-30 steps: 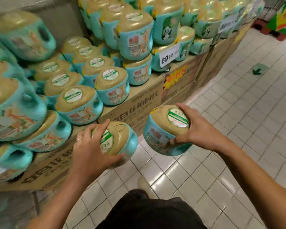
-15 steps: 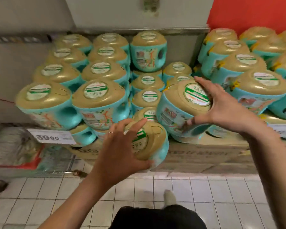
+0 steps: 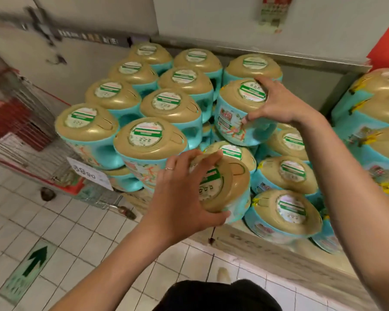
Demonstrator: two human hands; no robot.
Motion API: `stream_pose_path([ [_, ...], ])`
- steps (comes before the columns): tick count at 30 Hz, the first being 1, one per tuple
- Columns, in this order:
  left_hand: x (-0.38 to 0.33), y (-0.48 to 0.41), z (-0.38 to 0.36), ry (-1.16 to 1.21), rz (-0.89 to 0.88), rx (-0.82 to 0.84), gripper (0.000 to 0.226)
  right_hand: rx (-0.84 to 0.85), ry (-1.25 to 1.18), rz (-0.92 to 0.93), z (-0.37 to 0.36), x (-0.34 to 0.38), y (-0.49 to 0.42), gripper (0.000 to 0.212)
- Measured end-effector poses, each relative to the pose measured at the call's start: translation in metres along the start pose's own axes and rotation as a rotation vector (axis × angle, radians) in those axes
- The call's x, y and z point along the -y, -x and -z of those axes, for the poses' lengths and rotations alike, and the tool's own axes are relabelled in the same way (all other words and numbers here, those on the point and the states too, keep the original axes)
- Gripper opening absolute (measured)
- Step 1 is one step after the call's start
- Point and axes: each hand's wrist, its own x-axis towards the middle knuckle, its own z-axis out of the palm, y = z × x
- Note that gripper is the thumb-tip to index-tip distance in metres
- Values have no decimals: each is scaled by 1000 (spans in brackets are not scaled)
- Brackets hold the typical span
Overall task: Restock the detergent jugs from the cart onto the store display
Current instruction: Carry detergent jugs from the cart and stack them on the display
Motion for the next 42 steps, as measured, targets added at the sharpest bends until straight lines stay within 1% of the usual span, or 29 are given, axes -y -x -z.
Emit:
stream_pose_path([
  [3,-7,-16,-5,-49,22,2,107,16,64,30,-1,-4,-16,129],
  [8,-14,-37,-12,-131,38,-3,110,33,138,34,1,-5,-31,125],
  [13,-18,-53,-13,-170,39,33,110,-69,123,157,-6,-11,-33,101],
  [18,-24,-83,-17,-229,6,108,111,-72,87,209,-6,-17,-30,96],
  [20,-26,-94,-20,-231,-9,120,112,-85,76,228,-7,-18,-25,90],
  [22,-27,-107,-23,-226,-27,142,114,-160,-27,256,-12,-23,-16,74],
  [25,-26,-125,-24,-164,-73,198,115,-450,-288,278,-26,-29,6,30],
  [26,-25,-130,-24,-129,-84,218,115,-532,-369,274,-32,-31,16,20],
  [27,-24,-136,-24,-101,-91,237,115,-580,-444,264,-38,-34,26,15],
  [29,-24,-148,-22,-79,-90,285,116,-572,-558,231,-51,-39,46,17],
  [32,-22,-166,-18,-117,-92,362,117,-440,-629,185,-64,-43,73,21],
  [34,-21,-173,-16,-107,-104,395,115,-364,-640,188,-70,-45,84,25],
  [39,-23,-177,-19,-95,-167,420,105,-368,-683,156,-71,-48,88,36],
  [42,-22,-176,-19,-81,-175,411,101,-377,-702,172,-76,-47,88,35],
])
